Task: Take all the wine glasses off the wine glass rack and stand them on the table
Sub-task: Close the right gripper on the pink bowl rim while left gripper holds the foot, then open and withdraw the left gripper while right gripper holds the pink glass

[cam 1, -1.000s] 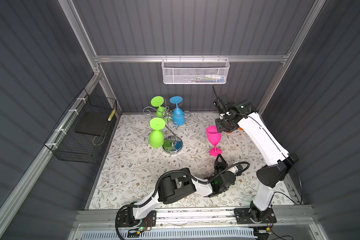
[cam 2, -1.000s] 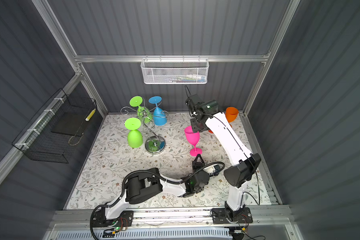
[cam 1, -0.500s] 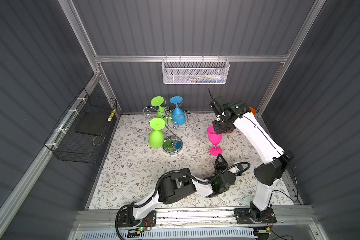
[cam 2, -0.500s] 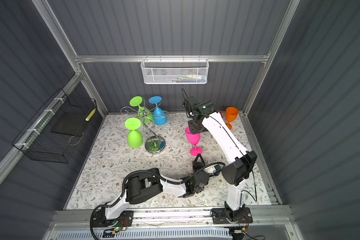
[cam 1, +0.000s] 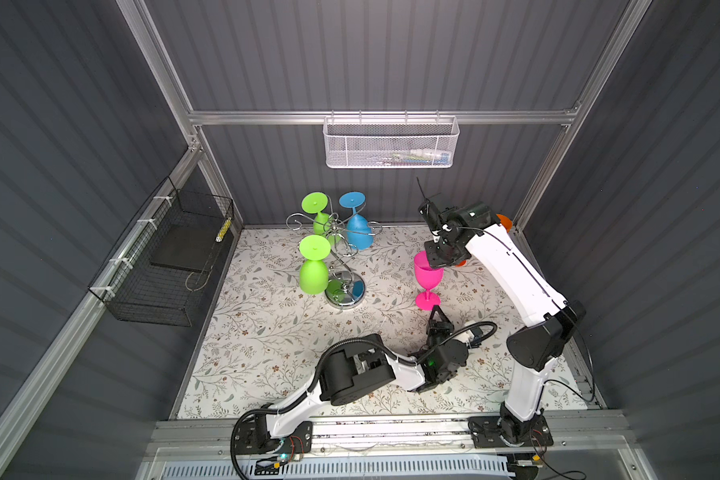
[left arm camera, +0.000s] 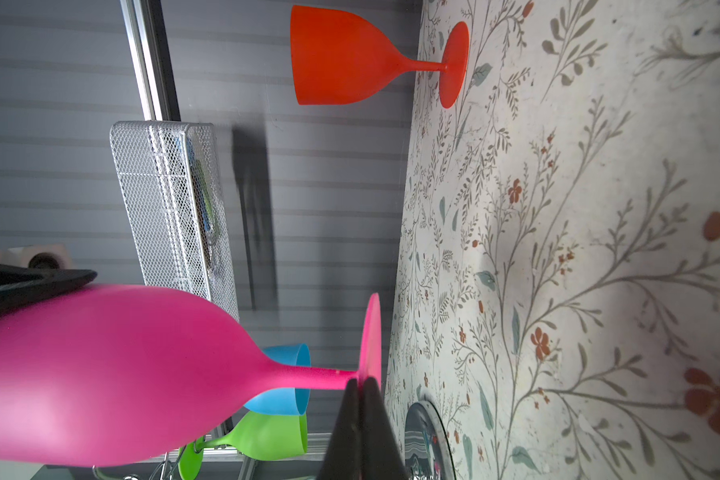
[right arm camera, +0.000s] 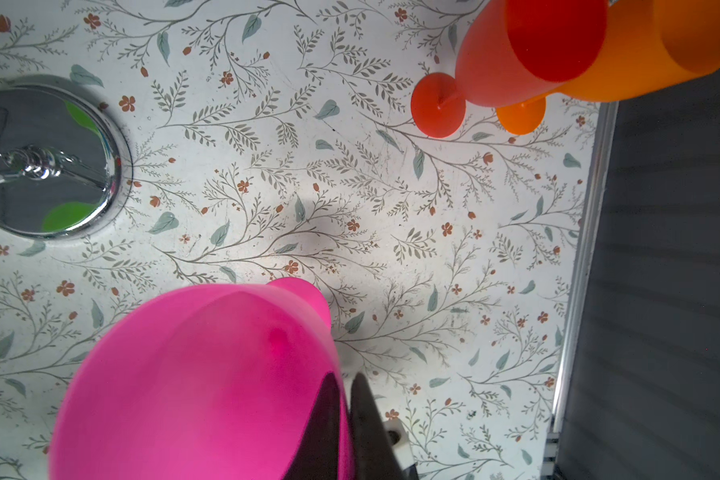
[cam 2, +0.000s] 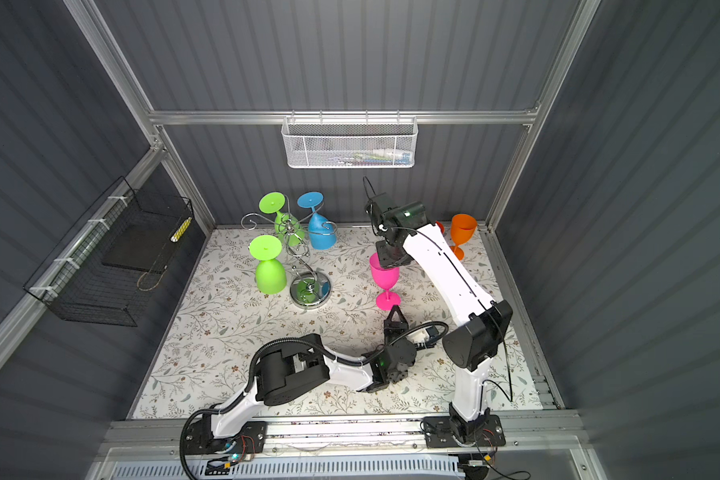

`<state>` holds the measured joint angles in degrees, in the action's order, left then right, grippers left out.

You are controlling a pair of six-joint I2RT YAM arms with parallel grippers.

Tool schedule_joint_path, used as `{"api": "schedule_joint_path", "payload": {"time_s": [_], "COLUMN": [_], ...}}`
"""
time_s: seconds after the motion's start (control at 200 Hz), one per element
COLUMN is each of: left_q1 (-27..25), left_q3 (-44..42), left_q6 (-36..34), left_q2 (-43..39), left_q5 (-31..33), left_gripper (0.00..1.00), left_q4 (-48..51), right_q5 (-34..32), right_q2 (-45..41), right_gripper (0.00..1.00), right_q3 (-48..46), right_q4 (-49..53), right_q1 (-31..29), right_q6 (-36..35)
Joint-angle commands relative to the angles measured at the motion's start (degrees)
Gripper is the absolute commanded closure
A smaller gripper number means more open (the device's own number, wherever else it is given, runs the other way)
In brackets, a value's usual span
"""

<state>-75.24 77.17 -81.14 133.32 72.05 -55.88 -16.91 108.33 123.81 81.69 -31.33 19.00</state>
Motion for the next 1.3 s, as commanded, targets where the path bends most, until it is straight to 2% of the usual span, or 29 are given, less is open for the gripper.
{"api": "schedule_joint_path", "payload": {"time_s": [0.0,0.12,0.215,0.315,0.6,0.856,0.931,1.051,1.296], "left_q1": [0.82,0.78,0.81,0.79,0.66,-0.15,-0.26,-0.92,-2.57], "left_q3": [1.23,1.27,0.89,0.35,-2.96,-6.68,-7.71,-8.65,-10.67], "left_q6": [-1.24,-3.29,-4.65,-4.61,-0.30,9.74,15.68,29.61,43.90], "left_q2": [0.10,0.19,-0.18,-0.76,-4.03,-8.14,-10.18,-14.60,-19.82], "left_q5": [0.91,0.99,0.73,0.63,0.63,0.61,0.47,-1.31,-4.32], "left_gripper": [1.00,0.90,0.69,0.51,0.21,0.07,0.04,0.02,0.01], "left_q4": [-5.37,-8.18,-10.48,-11.09,-8.58,0.66,6.61,21.60,37.11], "right_q5": [0.02,-0.05,-0.90,-1.08,-2.63,-5.08,-5.42,-5.24,-3.81], "right_q2": [0.77,0.72,0.64,0.04,-2.11,-3.48,-3.48,-4.07,-5.47], "right_gripper": [0.97,1.00,1.00,1.00,1.00,1.00,1.00,1.00,1.00], "right_q3": [0.91,1.28,2.53,3.60,4.98,5.30,5.40,5.21,0.83], "right_q4": [2.11,1.76,1.90,1.35,-1.39,-5.29,-5.98,-7.30,-13.03], "right_q1": [-0.30,-0.31,-0.29,-0.28,-0.26,0.04,0.73,2.05,5.36], "right_q6": [0.08,0.24,0.42,0.51,0.75,-0.10,-0.44,-0.72,-1.46]}}
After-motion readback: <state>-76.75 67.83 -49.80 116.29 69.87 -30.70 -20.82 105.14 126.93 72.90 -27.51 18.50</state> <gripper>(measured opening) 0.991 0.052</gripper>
